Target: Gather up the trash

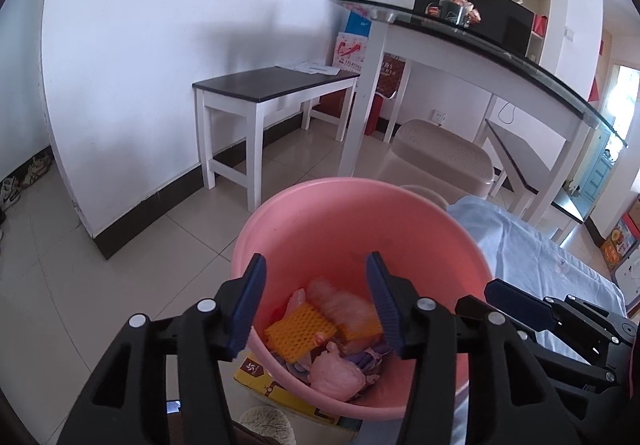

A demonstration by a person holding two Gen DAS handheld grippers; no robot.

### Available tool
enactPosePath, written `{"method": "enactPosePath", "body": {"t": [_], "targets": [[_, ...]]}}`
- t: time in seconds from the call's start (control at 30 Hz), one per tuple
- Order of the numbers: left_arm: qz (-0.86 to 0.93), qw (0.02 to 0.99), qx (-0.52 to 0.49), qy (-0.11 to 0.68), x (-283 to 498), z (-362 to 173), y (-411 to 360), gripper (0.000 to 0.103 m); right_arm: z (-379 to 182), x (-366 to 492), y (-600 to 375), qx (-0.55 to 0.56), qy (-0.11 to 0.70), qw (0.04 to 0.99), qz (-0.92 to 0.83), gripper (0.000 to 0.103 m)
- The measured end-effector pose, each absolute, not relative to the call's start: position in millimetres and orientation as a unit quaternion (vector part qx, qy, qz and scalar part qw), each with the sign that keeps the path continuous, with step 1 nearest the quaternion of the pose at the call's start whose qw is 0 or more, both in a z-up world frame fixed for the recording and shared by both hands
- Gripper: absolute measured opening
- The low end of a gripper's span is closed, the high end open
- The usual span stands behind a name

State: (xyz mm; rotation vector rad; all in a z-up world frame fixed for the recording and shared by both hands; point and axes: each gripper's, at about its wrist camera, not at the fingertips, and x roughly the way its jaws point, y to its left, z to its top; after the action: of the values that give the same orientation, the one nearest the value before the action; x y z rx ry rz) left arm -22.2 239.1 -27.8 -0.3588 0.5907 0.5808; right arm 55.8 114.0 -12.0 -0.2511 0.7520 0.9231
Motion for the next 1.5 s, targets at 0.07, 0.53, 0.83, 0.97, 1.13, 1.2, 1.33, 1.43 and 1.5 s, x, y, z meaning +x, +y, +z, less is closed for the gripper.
{"method": "enactPosePath", "body": {"t": [0.07, 0.53, 0.83, 0.97, 1.13, 1.2, 1.33, 1.43, 1.5], "targets": [[0.278, 0.903, -0.168, 0.281, -24, -23, 233, 0.053, -7, 52, 106, -0.116, 0.345, 0.825, 0.433, 0.041], [0.233, 0.923, -0.139, 0.274, -39, 7, 170, 0.059, 14, 29, 39, -0.099, 0.332, 0.849, 0.4, 0.051], [0.206, 0.93, -0.129, 0.275, -40, 19, 121, 0.06, 16, 18, -9, -0.096, 0.322, 0.872, 0.356, 0.051], [0.195, 0.934, -0.116, 0.276, -39, 22, 105, 0.06, 15, 17, -29, -0.084, 0.327, 0.877, 0.342, 0.051], [0.188, 0.936, -0.111, 0.274, -41, 26, 91, 0.06, 17, 13, -46, -0.072, 0.327, 0.883, 0.33, 0.051], [0.186, 0.937, -0.109, 0.275, -41, 26, 88, 0.06, 19, 13, -50, -0.07, 0.326, 0.884, 0.327, 0.051], [0.182, 0.938, -0.105, 0.275, -42, 28, 82, 0.059, 22, 12, -57, -0.064, 0.325, 0.887, 0.321, 0.051], [0.18, 0.939, -0.103, 0.273, -45, 30, 80, 0.059, 23, 10, -59, -0.062, 0.324, 0.888, 0.32, 0.051], [0.18, 0.94, -0.102, 0.272, -45, 30, 79, 0.059, 24, 9, -59, -0.062, 0.323, 0.889, 0.32, 0.051]]}}
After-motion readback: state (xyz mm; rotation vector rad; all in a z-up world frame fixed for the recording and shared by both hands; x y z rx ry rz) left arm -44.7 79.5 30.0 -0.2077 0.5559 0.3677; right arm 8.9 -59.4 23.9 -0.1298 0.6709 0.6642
